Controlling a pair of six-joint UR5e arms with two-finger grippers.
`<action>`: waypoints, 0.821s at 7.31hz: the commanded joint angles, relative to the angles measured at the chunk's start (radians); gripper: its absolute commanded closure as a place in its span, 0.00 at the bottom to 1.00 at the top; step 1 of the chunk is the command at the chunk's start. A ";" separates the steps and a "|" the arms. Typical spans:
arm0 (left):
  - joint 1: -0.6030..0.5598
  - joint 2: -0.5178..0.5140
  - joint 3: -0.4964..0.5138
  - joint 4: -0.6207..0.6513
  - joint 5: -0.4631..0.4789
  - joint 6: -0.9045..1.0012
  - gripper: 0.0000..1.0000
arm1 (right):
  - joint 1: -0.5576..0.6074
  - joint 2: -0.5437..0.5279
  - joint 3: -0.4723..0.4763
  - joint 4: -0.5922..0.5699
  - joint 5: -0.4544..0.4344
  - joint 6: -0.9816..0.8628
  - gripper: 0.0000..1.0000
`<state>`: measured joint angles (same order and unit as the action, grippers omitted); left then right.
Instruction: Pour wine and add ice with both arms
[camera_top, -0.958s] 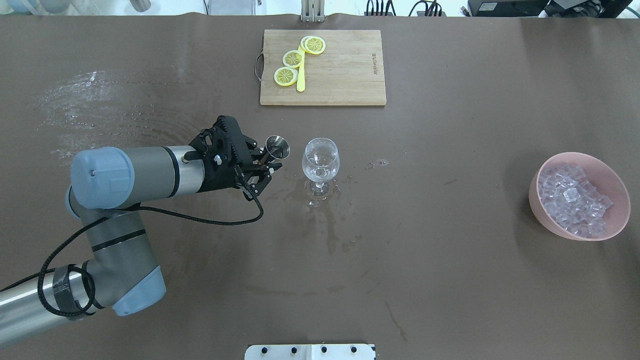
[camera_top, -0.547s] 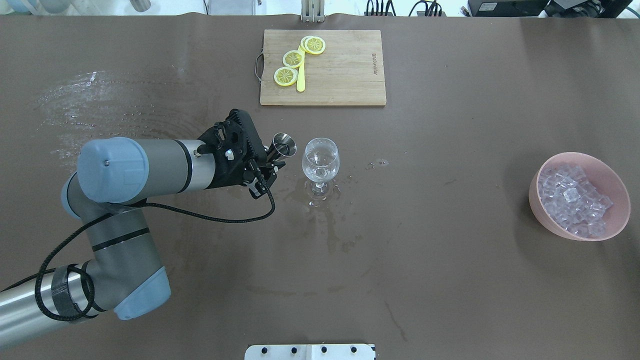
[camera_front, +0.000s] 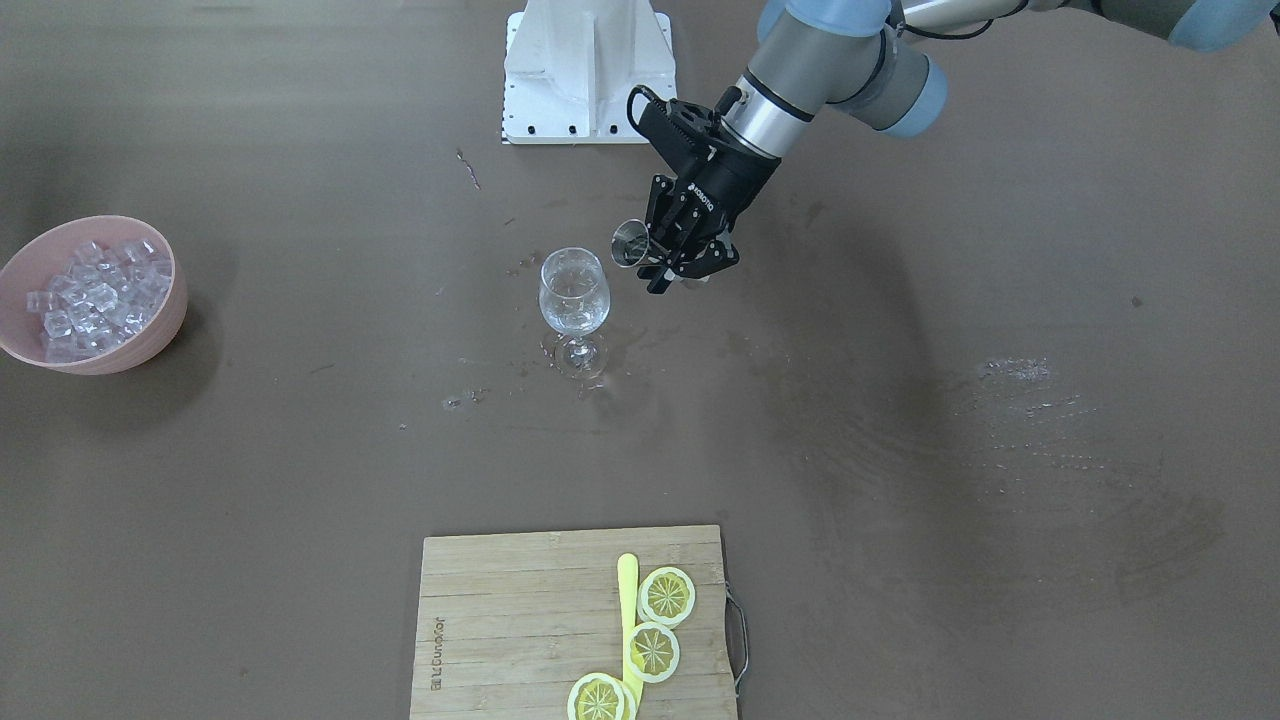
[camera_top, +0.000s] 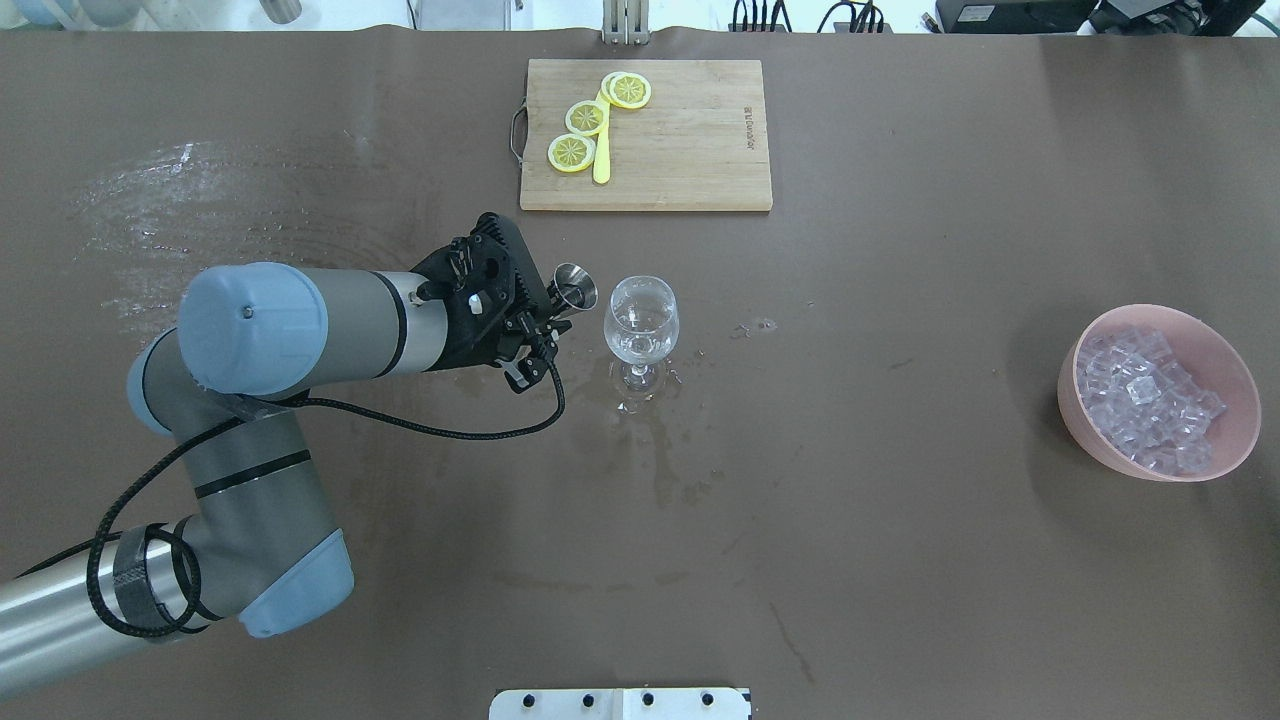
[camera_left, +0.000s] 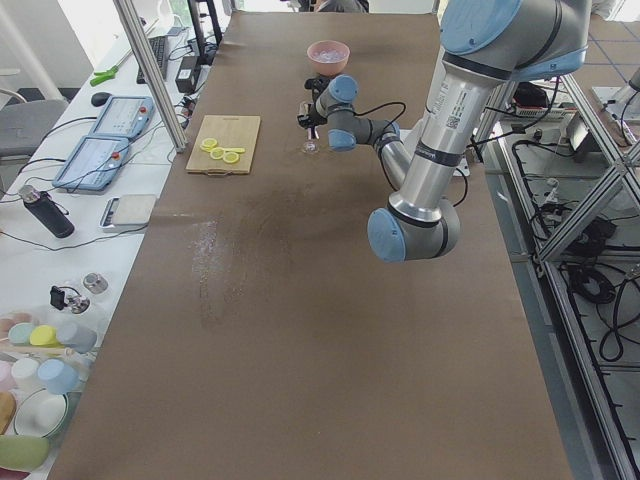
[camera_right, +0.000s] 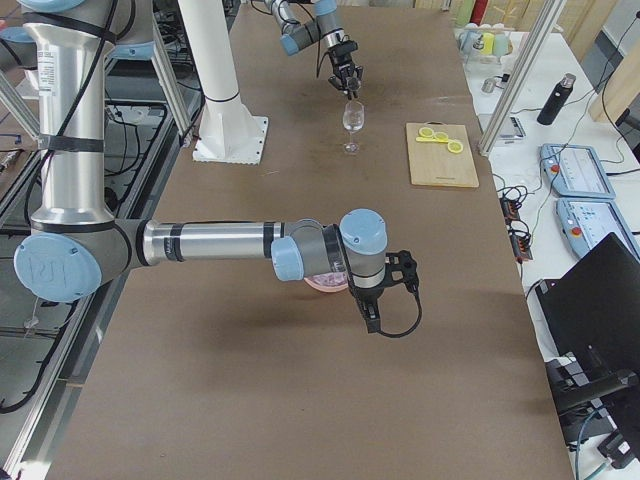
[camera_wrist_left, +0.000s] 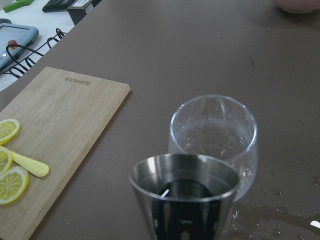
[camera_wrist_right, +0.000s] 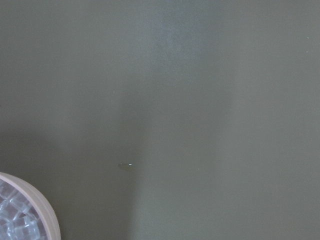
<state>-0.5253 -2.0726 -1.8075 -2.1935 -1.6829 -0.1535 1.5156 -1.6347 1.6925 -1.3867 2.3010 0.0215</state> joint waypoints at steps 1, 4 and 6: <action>0.001 -0.043 -0.004 0.079 0.000 0.000 1.00 | 0.000 -0.002 0.001 0.000 0.000 0.000 0.00; 0.001 -0.075 -0.009 0.173 0.018 0.000 1.00 | 0.002 -0.004 0.001 0.000 0.011 0.003 0.00; 0.002 -0.089 -0.027 0.239 0.023 0.005 1.00 | 0.002 -0.005 -0.001 0.000 0.011 0.005 0.00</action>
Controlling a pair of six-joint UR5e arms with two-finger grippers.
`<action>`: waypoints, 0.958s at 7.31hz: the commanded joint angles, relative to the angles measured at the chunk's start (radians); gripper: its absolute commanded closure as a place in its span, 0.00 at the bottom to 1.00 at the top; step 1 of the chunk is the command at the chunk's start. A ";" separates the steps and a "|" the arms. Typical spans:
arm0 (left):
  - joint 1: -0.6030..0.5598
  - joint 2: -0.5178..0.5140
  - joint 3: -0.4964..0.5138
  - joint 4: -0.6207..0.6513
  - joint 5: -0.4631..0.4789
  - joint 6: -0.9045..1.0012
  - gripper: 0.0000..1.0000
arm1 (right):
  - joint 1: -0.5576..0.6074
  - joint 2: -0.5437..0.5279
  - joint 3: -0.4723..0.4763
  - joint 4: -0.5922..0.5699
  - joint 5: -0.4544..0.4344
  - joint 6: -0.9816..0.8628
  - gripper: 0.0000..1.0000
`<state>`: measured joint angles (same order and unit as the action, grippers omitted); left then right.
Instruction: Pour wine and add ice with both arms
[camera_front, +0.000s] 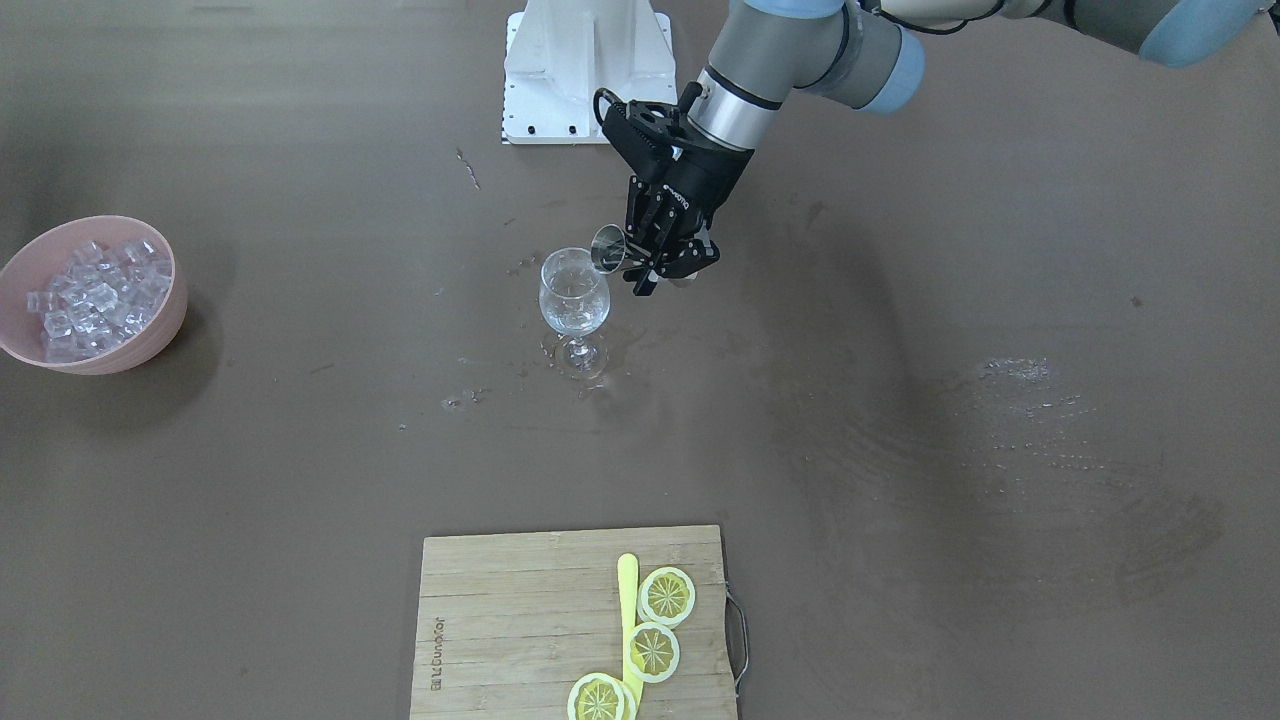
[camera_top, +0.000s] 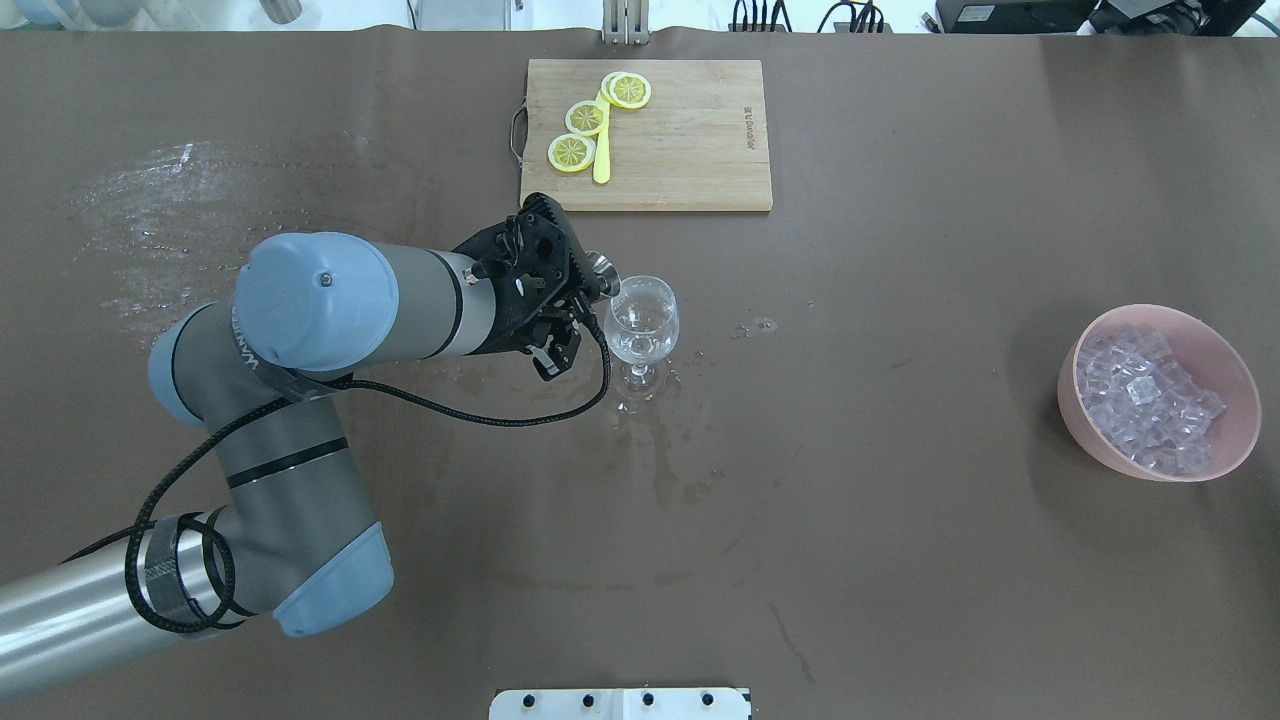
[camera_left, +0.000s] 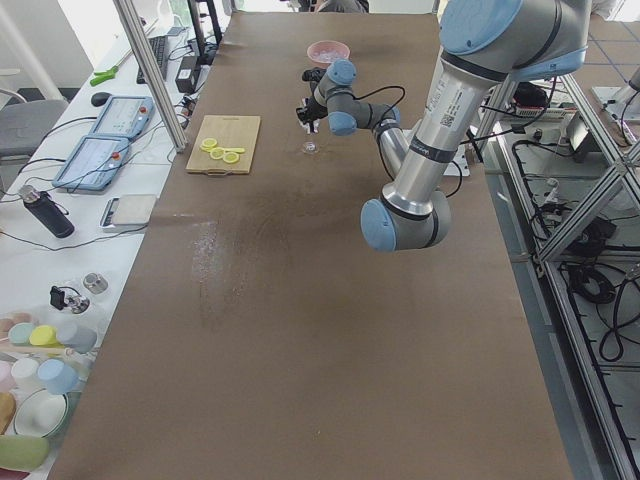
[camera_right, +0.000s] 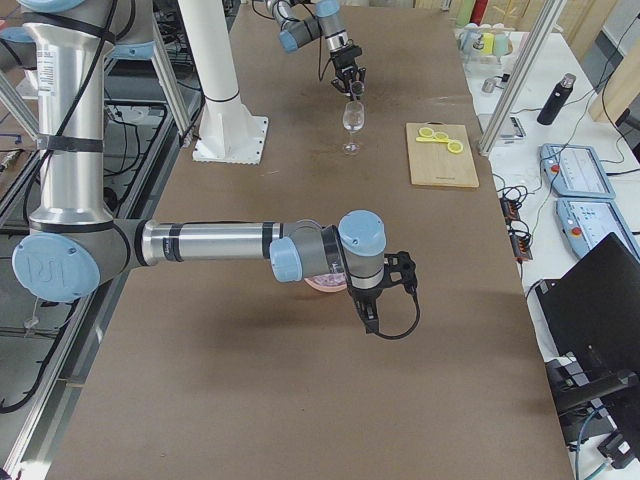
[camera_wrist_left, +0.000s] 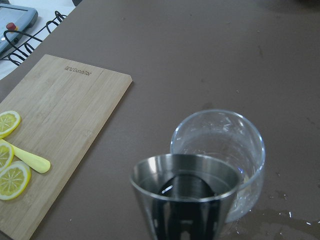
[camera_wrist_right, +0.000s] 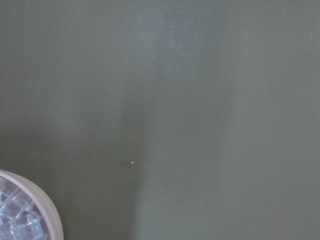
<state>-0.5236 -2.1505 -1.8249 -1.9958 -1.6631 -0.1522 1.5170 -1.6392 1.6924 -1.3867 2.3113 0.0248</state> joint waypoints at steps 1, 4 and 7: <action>0.001 -0.023 -0.029 0.107 0.003 0.029 1.00 | 0.000 -0.005 0.000 0.000 0.000 0.000 0.00; 0.005 -0.058 -0.040 0.208 0.035 0.042 1.00 | 0.000 -0.008 0.000 0.000 0.000 0.000 0.00; 0.023 -0.114 -0.042 0.327 0.081 0.042 1.00 | 0.000 -0.010 0.000 0.000 0.000 0.000 0.00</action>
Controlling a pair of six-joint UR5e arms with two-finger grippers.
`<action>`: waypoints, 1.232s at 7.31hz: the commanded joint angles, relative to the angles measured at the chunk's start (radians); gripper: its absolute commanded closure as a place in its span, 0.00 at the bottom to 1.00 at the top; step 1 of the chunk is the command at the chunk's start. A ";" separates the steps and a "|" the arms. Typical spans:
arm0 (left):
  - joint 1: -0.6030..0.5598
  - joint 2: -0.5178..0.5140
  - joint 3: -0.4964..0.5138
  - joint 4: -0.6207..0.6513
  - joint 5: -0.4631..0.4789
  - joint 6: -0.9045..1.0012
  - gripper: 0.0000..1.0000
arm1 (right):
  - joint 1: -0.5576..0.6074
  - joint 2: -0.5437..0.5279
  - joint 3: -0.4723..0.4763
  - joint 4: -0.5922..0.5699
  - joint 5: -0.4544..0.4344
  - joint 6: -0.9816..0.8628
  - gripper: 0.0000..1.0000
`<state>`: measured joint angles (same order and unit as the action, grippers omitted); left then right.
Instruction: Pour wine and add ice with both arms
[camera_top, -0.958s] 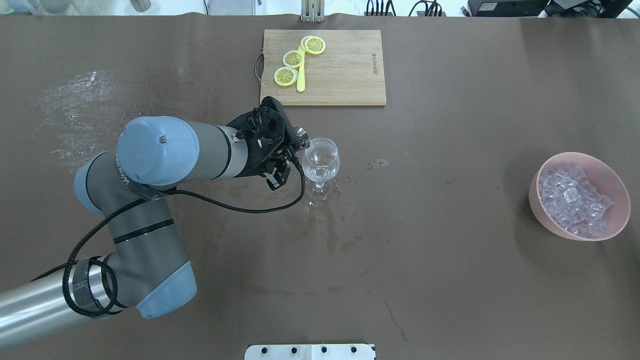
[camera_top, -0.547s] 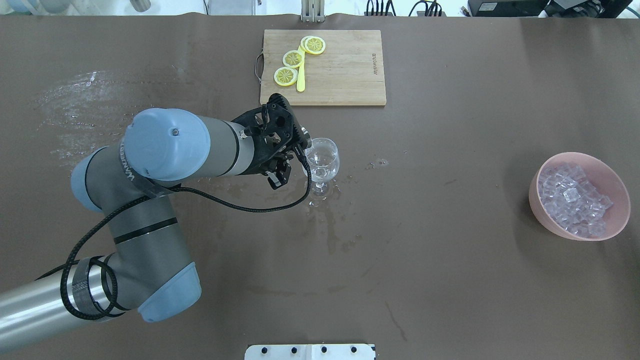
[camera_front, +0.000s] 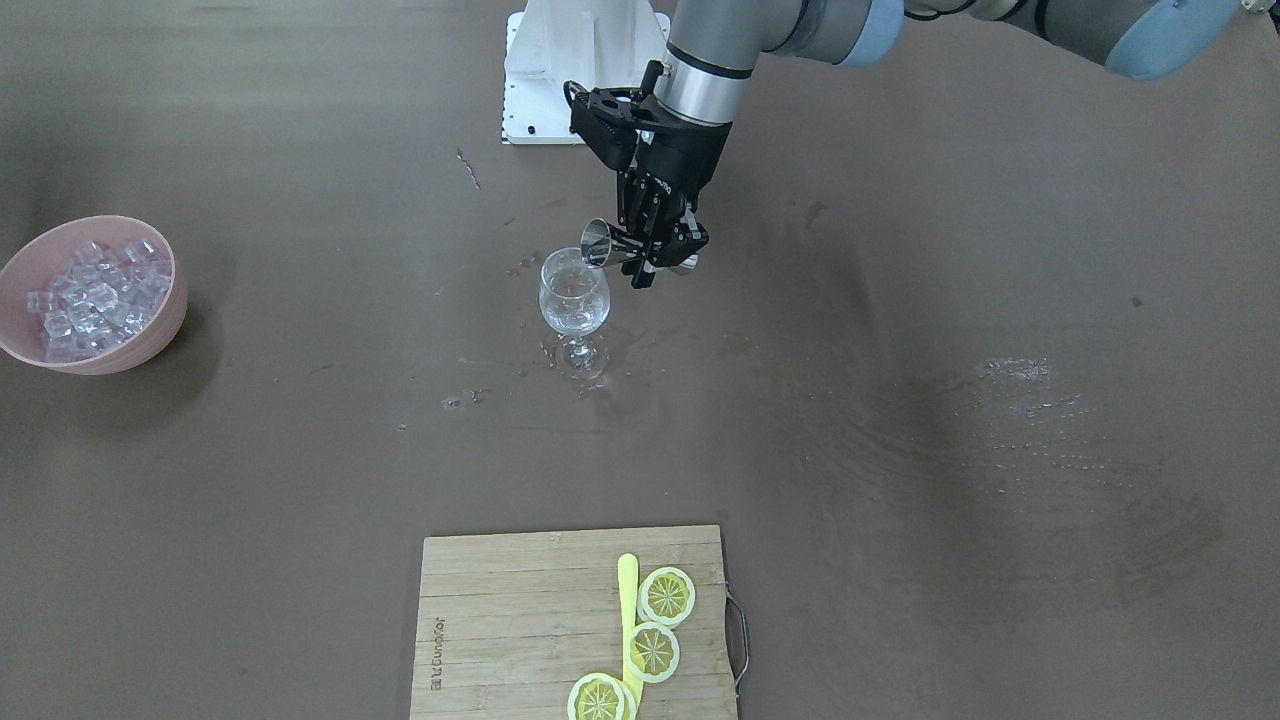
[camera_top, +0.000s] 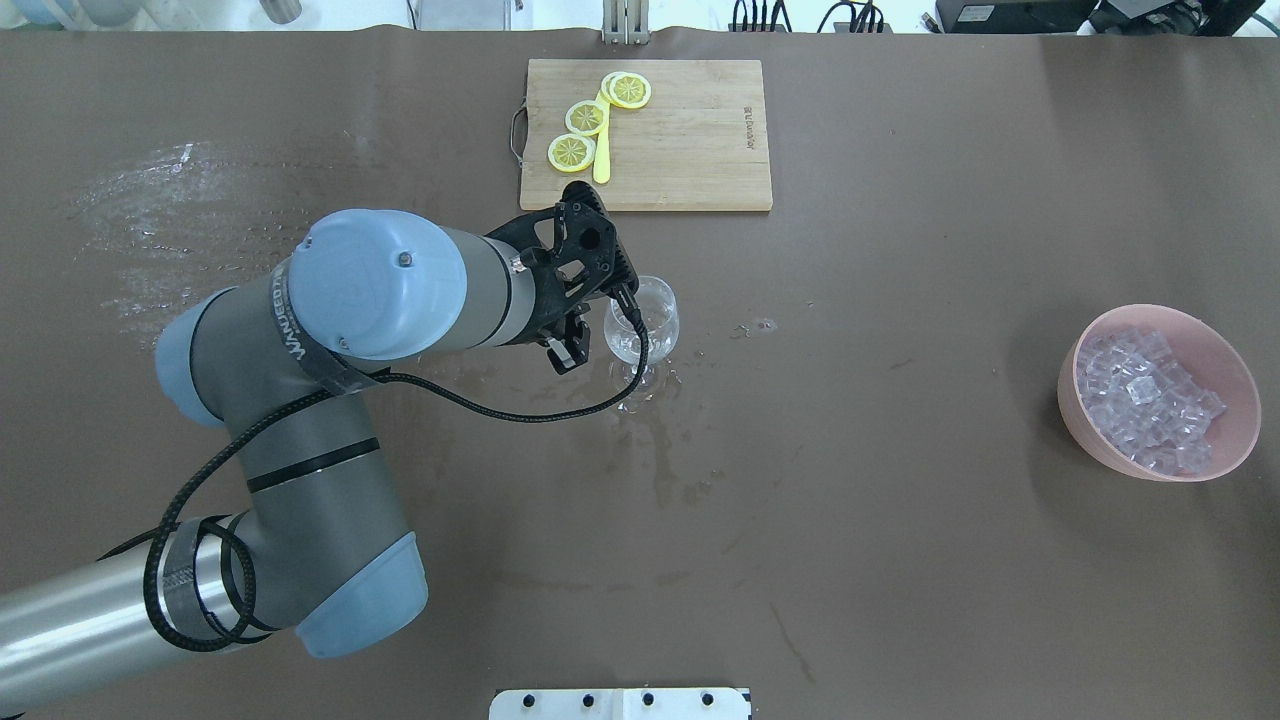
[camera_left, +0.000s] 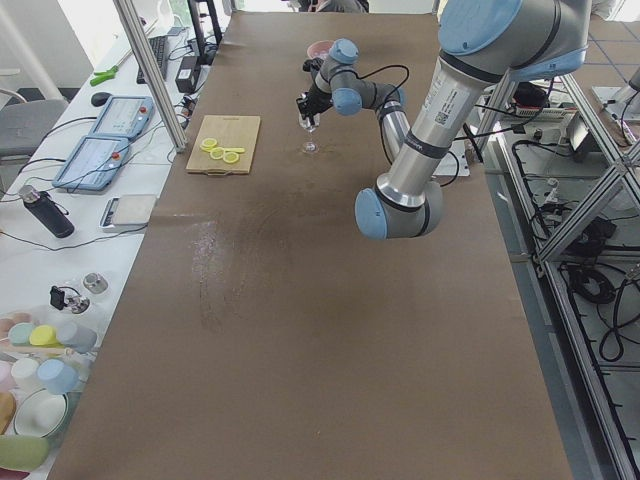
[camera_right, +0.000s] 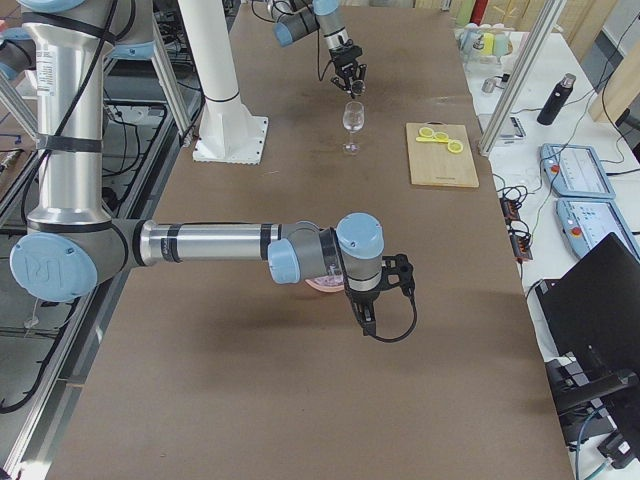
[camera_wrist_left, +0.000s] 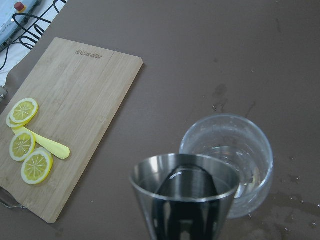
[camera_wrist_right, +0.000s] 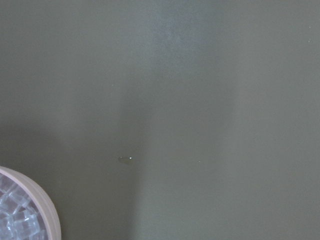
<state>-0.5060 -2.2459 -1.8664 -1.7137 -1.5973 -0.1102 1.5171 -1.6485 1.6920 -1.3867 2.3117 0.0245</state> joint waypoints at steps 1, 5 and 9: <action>0.029 -0.035 0.000 0.090 0.052 0.001 1.00 | 0.000 -0.005 0.000 0.000 0.000 0.000 0.00; 0.064 -0.069 -0.014 0.214 0.114 0.001 1.00 | 0.000 -0.010 0.000 0.000 0.002 0.000 0.00; 0.075 -0.087 -0.037 0.288 0.120 0.001 1.00 | 0.000 -0.010 0.000 0.000 0.002 0.000 0.00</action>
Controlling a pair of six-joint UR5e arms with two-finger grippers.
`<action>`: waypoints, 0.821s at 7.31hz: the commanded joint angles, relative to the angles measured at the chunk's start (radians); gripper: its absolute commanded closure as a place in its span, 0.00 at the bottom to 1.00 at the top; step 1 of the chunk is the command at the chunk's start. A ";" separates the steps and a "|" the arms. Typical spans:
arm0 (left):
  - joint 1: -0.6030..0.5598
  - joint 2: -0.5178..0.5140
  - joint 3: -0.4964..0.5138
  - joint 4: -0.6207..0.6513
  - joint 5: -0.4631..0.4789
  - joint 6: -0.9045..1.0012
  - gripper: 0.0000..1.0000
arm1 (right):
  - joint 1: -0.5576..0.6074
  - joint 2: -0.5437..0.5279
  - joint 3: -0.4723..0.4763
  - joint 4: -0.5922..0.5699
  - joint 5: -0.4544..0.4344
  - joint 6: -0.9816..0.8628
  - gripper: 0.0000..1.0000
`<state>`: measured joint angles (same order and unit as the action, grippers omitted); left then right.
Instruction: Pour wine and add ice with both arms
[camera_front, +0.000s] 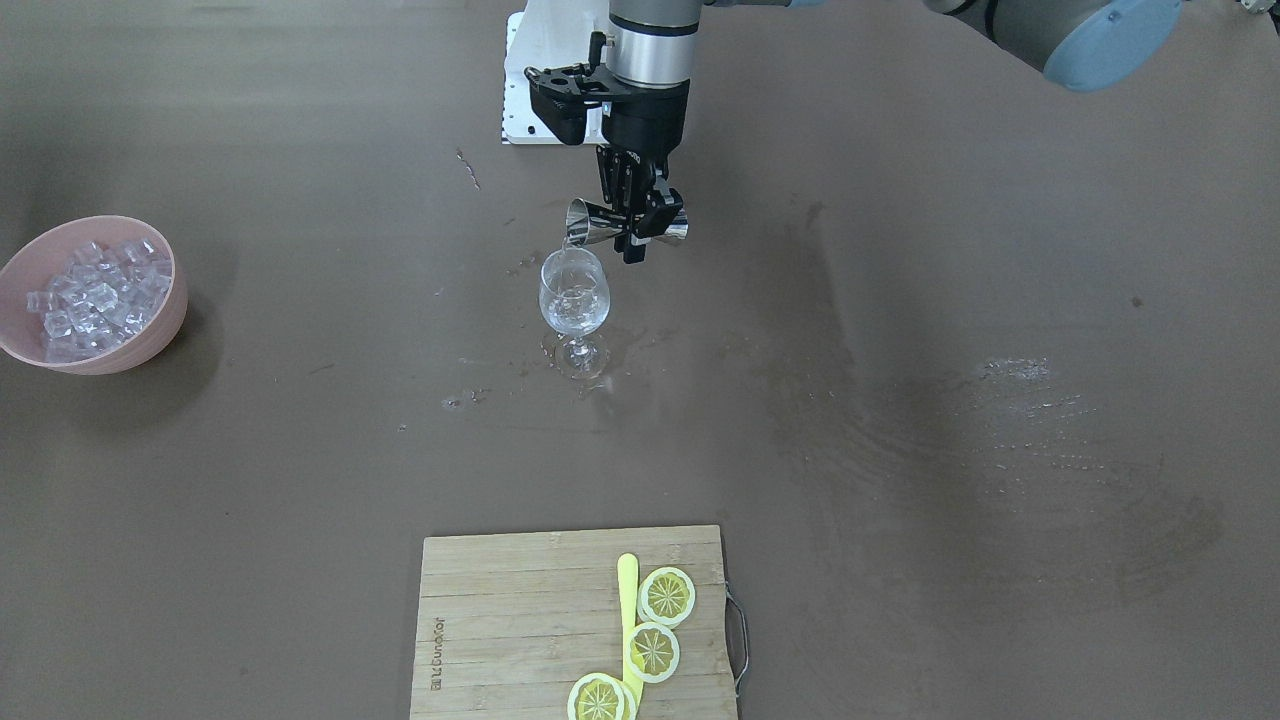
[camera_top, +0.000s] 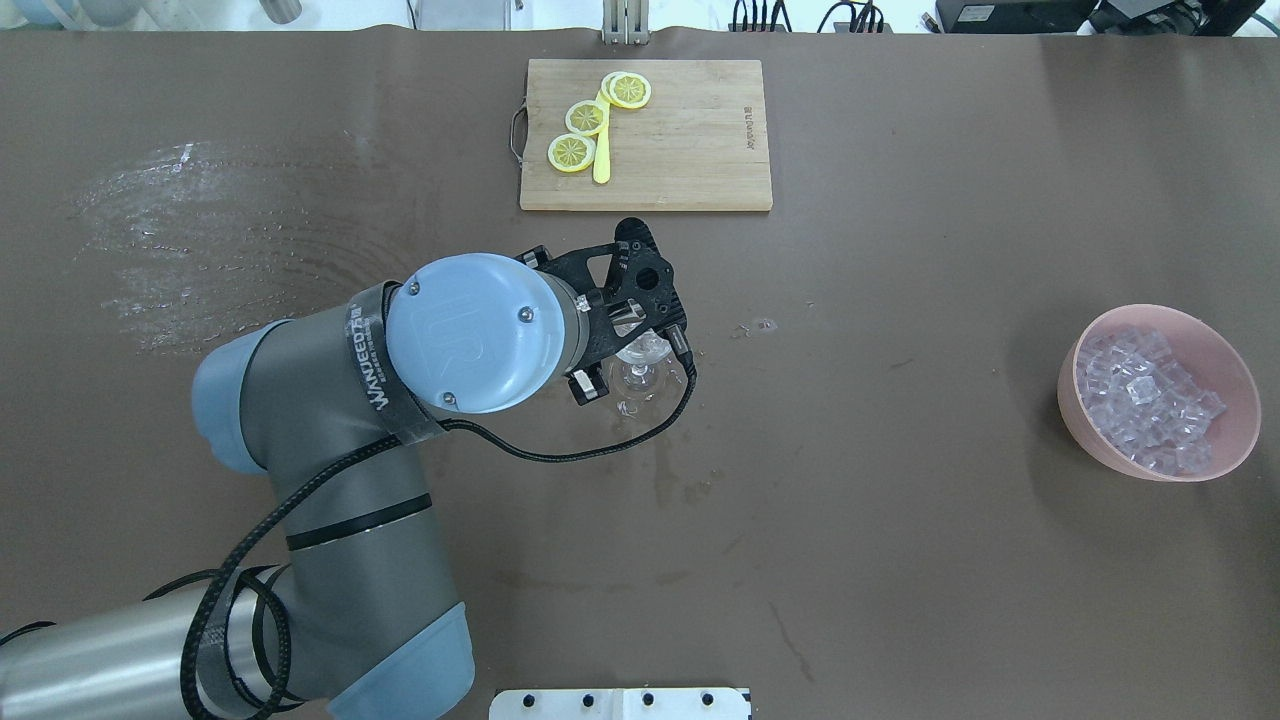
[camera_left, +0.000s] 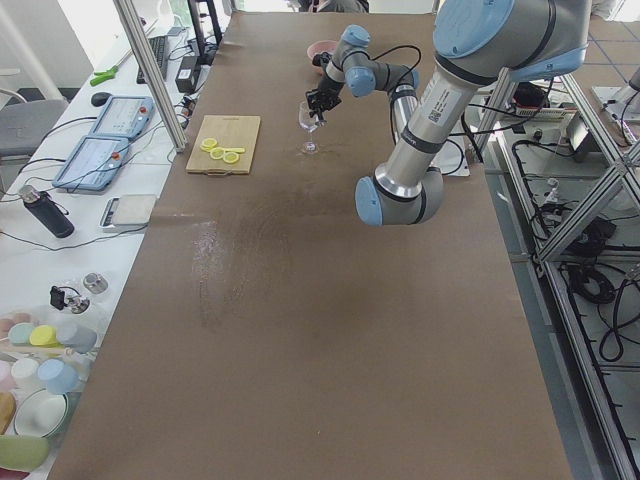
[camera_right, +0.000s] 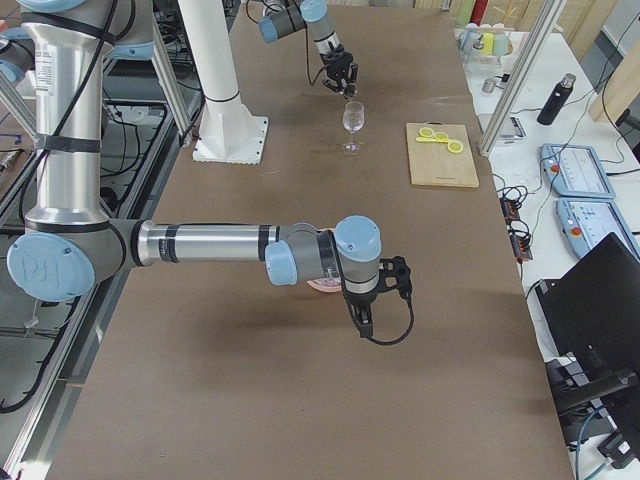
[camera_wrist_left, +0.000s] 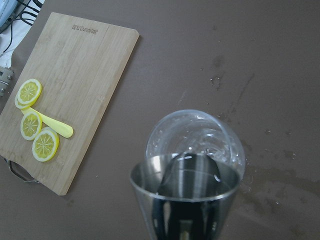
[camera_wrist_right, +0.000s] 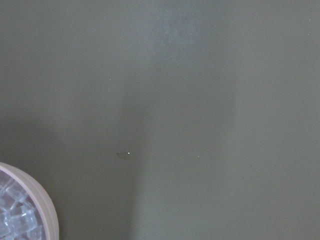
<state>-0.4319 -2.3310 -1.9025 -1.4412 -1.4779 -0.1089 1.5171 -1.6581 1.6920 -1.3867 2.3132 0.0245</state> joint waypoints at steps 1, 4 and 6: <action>0.001 -0.002 0.000 0.018 0.001 0.000 1.00 | 0.000 0.000 0.000 0.000 0.000 0.000 0.00; 0.001 -0.017 0.003 0.067 0.013 0.014 1.00 | 0.000 0.000 -0.001 0.000 0.000 0.000 0.00; 0.001 -0.048 0.008 0.128 0.042 0.044 1.00 | 0.000 0.000 -0.002 0.000 0.000 0.000 0.00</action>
<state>-0.4311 -2.3611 -1.8970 -1.3484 -1.4475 -0.0770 1.5171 -1.6582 1.6907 -1.3867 2.3133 0.0246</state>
